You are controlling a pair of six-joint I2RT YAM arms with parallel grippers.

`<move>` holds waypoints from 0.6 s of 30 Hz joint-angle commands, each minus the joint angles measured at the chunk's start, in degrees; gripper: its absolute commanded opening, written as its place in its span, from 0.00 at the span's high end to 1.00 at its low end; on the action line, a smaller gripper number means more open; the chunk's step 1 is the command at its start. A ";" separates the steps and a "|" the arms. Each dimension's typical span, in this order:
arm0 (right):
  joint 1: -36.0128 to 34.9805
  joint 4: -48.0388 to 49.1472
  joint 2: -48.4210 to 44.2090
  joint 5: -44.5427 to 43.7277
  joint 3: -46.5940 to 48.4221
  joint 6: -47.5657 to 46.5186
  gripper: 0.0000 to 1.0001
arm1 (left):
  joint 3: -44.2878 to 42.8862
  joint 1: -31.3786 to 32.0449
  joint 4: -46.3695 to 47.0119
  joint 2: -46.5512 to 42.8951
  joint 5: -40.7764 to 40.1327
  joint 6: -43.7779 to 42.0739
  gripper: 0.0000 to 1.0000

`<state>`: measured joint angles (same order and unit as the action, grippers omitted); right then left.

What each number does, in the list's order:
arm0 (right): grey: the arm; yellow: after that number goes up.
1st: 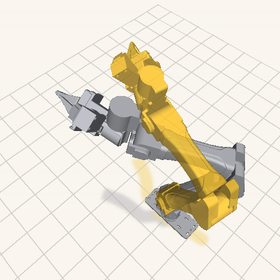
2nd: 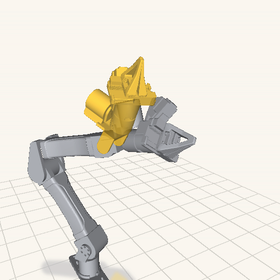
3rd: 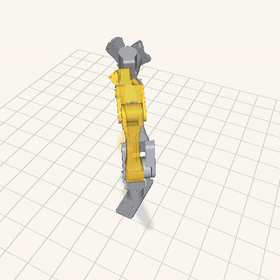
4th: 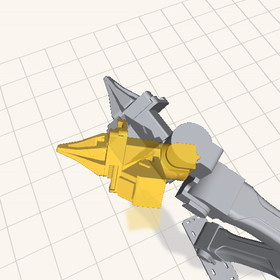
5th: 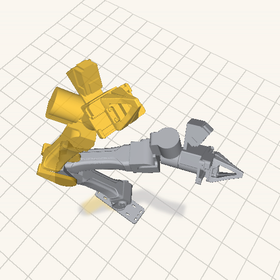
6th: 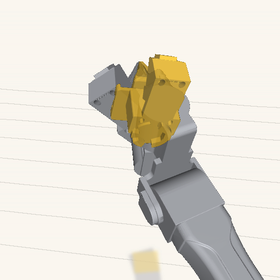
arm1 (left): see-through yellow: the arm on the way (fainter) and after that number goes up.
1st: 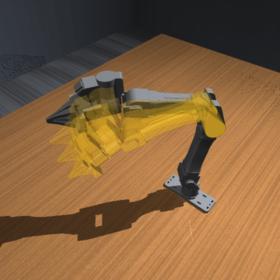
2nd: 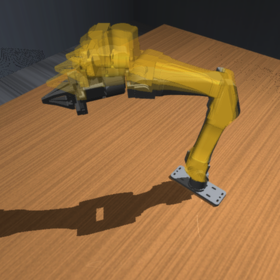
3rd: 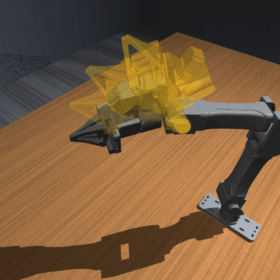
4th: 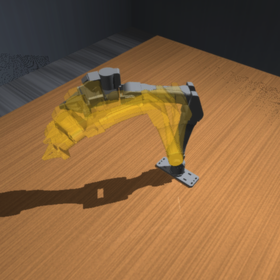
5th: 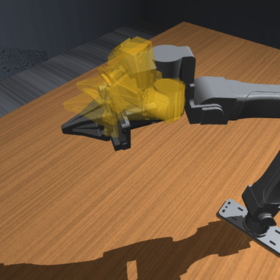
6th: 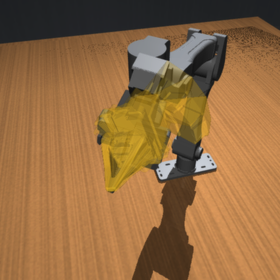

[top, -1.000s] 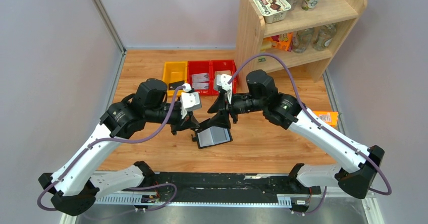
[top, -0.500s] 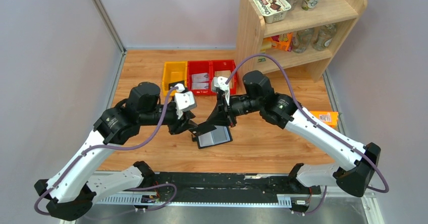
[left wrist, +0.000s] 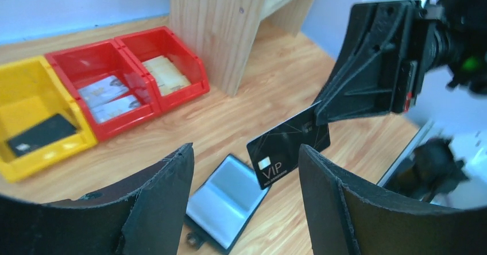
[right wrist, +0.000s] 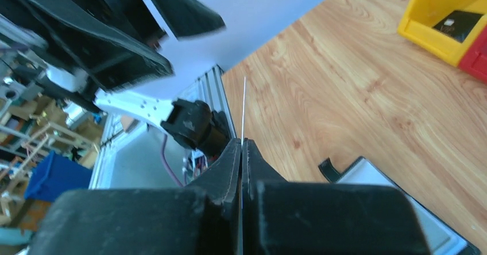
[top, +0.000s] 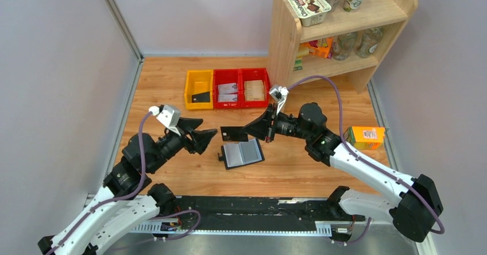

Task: Take the credit cards out of the card holder
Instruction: Remove the credit card from the card holder.

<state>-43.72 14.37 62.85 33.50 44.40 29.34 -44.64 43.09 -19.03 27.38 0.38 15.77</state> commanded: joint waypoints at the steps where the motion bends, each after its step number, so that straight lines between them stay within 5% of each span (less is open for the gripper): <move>1: 0.04 16.39 -3.08 -5.37 -1.95 9.50 1.00 | 8.59 -0.11 20.56 -3.64 -4.25 15.86 0.27; 9: 0.13 20.78 -6.51 -9.14 -5.72 15.56 1.00 | 19.41 -0.11 40.09 -3.65 0.66 28.08 0.27; 18: 0.13 21.49 -8.35 -8.71 -6.96 19.44 1.00 | 21.70 -0.11 48.73 -0.22 5.33 36.00 0.29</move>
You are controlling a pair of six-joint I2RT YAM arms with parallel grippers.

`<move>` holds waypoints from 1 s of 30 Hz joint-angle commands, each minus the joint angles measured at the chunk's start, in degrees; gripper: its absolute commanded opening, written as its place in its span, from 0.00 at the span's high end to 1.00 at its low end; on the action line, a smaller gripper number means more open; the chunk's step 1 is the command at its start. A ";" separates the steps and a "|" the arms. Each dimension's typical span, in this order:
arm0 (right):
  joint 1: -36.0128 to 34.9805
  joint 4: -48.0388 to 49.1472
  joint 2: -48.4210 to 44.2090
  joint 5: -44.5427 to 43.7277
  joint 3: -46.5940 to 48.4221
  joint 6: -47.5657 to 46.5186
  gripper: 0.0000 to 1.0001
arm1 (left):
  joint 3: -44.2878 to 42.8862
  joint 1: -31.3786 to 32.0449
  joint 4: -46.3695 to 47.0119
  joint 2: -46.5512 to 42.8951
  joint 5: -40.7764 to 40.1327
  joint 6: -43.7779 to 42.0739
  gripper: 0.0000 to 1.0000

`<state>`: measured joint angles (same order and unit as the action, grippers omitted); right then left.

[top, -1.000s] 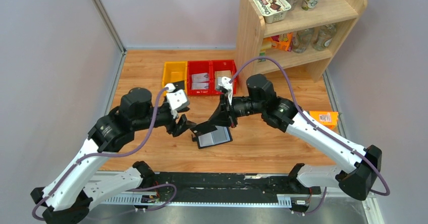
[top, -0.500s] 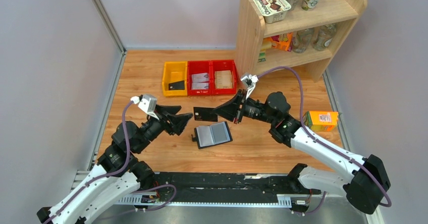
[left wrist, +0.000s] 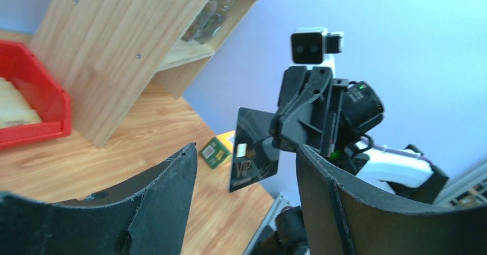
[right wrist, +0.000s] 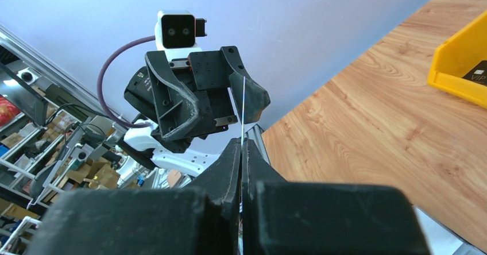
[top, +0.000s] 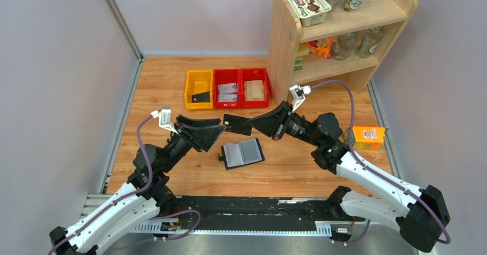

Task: Take the credit cards out of the card holder
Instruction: Remove the credit card from the card holder.

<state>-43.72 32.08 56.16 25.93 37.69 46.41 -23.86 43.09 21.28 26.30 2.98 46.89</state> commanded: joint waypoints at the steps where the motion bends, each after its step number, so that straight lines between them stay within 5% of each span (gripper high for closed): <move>1: 0.04 3.70 -1.93 -1.50 -0.34 2.45 1.00 | 0.92 -0.11 8.43 1.55 3.08 5.31 0.30; 13: 0.13 5.45 -2.72 -2.55 -1.48 3.25 0.99 | 0.21 -0.11 12.03 7.97 5.89 7.77 0.42; 24: 0.39 6.60 -1.76 -2.91 -2.62 3.69 0.96 | 2.23 -0.11 16.25 9.03 5.54 9.88 0.84; 25: 0.57 6.07 -1.76 -2.99 -2.62 3.60 0.93 | 2.32 -0.11 16.34 8.85 5.28 9.80 0.99; 30: 1.36 -2.16 -3.16 -5.80 -1.84 1.93 0.55 | 2.59 -0.11 13.36 7.10 1.07 7.17 1.00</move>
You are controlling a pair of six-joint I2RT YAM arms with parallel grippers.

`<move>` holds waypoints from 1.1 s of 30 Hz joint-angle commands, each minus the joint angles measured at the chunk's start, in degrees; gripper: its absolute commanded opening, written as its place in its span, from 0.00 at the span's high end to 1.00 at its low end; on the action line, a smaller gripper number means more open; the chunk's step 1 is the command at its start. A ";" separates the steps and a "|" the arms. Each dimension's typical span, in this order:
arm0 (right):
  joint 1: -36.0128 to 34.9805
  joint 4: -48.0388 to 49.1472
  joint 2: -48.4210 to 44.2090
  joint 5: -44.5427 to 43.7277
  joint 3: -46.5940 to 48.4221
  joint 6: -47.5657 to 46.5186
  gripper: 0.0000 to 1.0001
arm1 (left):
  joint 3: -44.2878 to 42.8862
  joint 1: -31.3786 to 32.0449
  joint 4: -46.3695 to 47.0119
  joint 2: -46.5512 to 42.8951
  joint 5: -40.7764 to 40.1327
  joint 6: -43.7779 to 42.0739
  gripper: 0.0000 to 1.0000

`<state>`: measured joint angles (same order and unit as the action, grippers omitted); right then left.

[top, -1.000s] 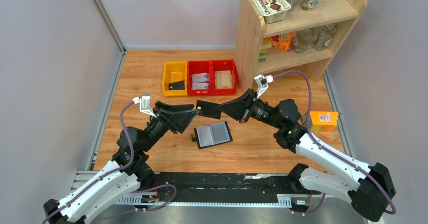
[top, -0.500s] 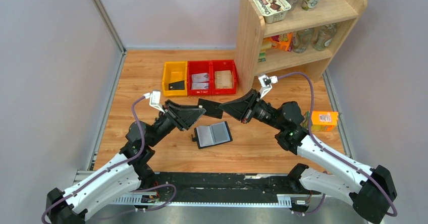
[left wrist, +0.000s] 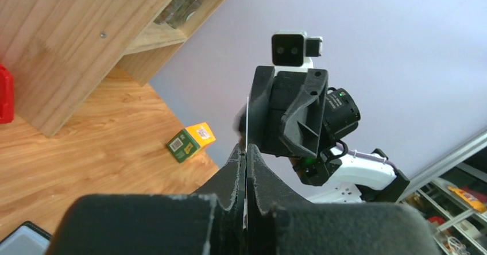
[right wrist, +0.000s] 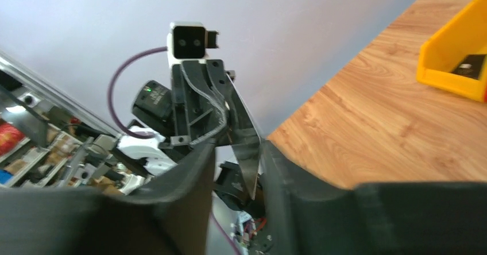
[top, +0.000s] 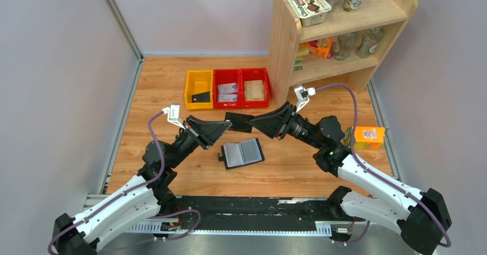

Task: Take the credit cards out of the card holder
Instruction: Remove the credit card from the card holder, then place the credit card in the storage box.

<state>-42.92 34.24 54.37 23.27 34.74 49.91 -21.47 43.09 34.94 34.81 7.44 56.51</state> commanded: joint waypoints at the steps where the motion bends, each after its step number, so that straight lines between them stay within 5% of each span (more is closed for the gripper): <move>1: 0.64 -7.58 -2.07 -3.75 1.73 -2.96 0.43 | -0.06 -0.11 -2.75 -1.93 -4.10 -3.15 1.00; 6: 0.55 -22.43 -4.88 -8.31 3.84 -10.35 0.25 | -1.90 -1.51 -13.13 -3.87 -11.74 -10.00 1.00; 14: 0.55 -40.64 -9.36 -14.74 4.81 -18.61 0.20 | -6.38 -17.57 -18.59 4.73 -5.52 -14.05 1.00; 24: 0.55 -48.12 -12.09 -18.96 5.51 -25.38 0.14 | -16.65 -35.16 -11.91 30.20 2.05 -19.16 1.00; 33: 0.55 -47.60 -9.81 -18.35 4.37 -28.29 0.12 | -30.46 -39.93 -12.34 53.24 3.64 -23.20 1.00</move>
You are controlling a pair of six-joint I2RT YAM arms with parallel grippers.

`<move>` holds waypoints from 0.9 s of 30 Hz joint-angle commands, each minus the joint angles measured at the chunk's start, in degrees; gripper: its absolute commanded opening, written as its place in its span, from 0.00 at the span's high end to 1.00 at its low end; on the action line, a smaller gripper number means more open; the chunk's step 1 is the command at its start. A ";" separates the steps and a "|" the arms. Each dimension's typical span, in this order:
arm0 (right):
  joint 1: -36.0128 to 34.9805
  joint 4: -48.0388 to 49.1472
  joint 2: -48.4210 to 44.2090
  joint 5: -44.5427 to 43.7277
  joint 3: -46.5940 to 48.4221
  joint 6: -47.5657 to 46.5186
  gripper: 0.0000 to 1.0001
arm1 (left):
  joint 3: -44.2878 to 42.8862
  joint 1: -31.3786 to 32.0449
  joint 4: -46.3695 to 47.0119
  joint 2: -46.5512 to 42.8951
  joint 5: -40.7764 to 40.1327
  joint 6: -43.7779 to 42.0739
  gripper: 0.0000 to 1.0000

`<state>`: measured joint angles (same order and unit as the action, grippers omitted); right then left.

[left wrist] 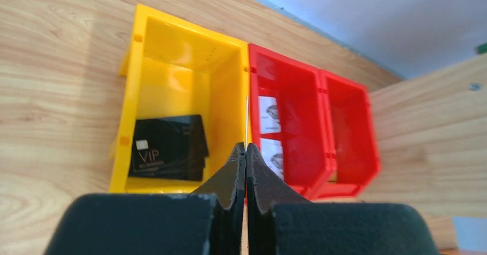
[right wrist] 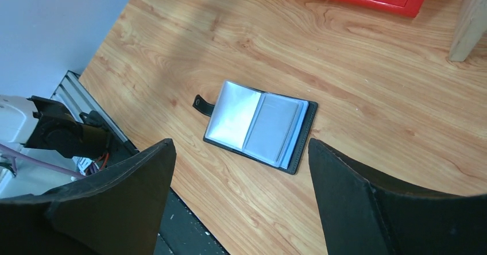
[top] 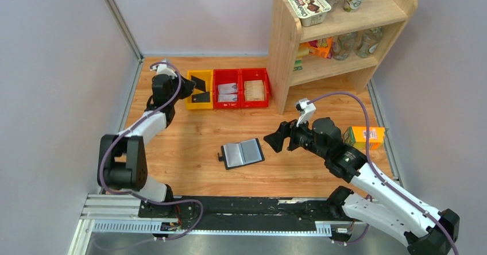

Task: Take the credit cards out of the card holder
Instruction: Place the credit card in the storage box.

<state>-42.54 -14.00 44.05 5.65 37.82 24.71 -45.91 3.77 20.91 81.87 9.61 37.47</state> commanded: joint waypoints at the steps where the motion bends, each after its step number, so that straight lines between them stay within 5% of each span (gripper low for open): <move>1: 0.18 0.73 0.68 -0.82 1.11 -3.35 0.12 | -8.21 -0.69 1.07 8.72 0.42 -5.29 1.00; 14: 0.18 1.78 2.97 -0.64 0.67 -4.49 0.11 | -18.60 -0.78 -3.59 25.09 3.75 -2.41 0.95; 21: 0.18 0.99 2.44 -0.46 1.37 -4.32 0.12 | -21.58 -0.78 -14.03 22.47 0.33 -3.72 0.64; 27: 0.18 -0.15 2.79 -0.99 2.25 -3.53 0.12 | -25.63 -0.78 -24.67 17.11 -2.14 -4.78 0.50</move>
<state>-42.54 -14.00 47.20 5.43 37.82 21.15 -67.79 3.27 3.40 105.97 9.26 33.93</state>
